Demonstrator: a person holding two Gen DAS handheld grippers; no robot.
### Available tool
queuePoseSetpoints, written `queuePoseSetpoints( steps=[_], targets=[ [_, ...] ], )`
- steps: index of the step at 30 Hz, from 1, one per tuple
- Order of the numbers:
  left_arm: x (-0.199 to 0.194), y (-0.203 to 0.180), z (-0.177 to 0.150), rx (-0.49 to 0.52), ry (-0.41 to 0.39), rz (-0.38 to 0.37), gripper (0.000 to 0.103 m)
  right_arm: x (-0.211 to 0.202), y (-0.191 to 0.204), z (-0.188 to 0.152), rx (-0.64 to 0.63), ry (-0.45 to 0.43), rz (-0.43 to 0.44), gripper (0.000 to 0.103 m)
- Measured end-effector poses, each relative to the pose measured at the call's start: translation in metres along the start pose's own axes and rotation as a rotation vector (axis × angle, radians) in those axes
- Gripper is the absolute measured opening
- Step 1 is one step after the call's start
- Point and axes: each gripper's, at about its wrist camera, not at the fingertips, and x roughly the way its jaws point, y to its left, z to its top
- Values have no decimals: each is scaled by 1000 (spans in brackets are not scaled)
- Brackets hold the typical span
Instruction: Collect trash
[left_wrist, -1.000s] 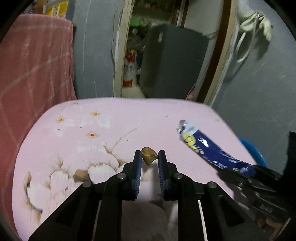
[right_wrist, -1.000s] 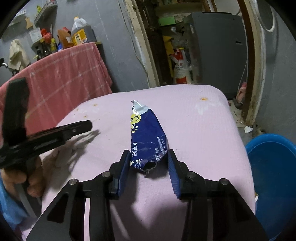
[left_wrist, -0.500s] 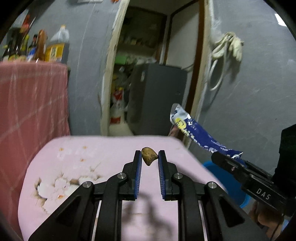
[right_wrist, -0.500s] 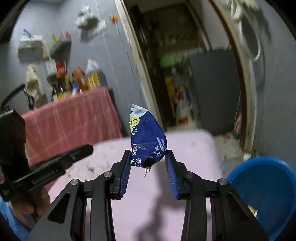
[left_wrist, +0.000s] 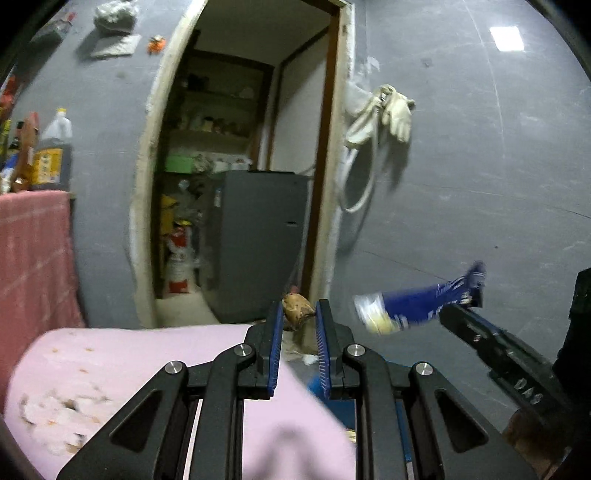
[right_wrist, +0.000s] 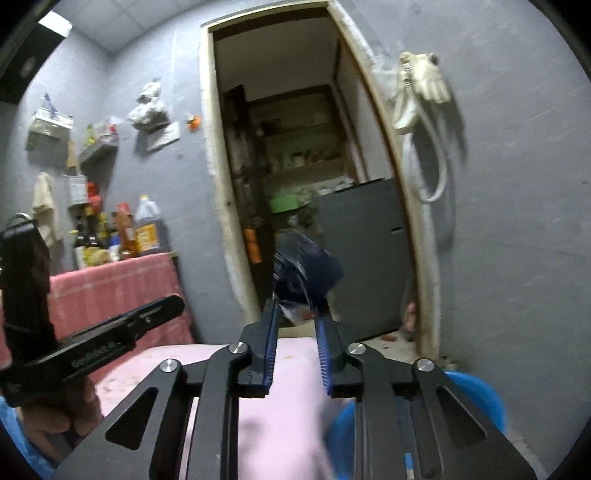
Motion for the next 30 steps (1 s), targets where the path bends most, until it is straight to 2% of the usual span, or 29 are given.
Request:
queuePoseSetpoints(
  steps=[3, 6, 12, 15, 16, 19, 21, 23, 25, 30],
  targets=[
    [27, -17, -4, -2, 44, -35, 14, 13, -25, -7, 19, 25, -55, 14],
    [65, -39, -14, 11, 131, -75, 14, 37, -60, -13, 83, 129, -72, 14],
    [121, -59, -37, -8, 269, -122, 14, 45, -108, -25, 189, 199, -122, 15],
    [145, -66, -50, -23, 340, -136, 14, 43, -118, -28, 214, 214, -133, 25],
    [151, -67, -54, -29, 354, -138, 15, 42, -121, -29, 225, 217, -139, 36],
    [165, -75, -66, -21, 398, -139, 15, 37, -129, -30, 237, 216, -160, 37],
    [170, -75, -70, -9, 417, -135, 16, 33, -134, -29, 240, 210, -179, 40],
    [173, -77, -75, -4, 425, -134, 22, 31, -136, -28, 238, 198, -197, 45],
    [174, -75, -78, -12, 423, -137, 34, 28, -135, -27, 236, 188, -206, 47],
    [168, -69, -76, -30, 403, -128, 34, 24, -134, -26, 227, 170, -224, 52]
  ],
)
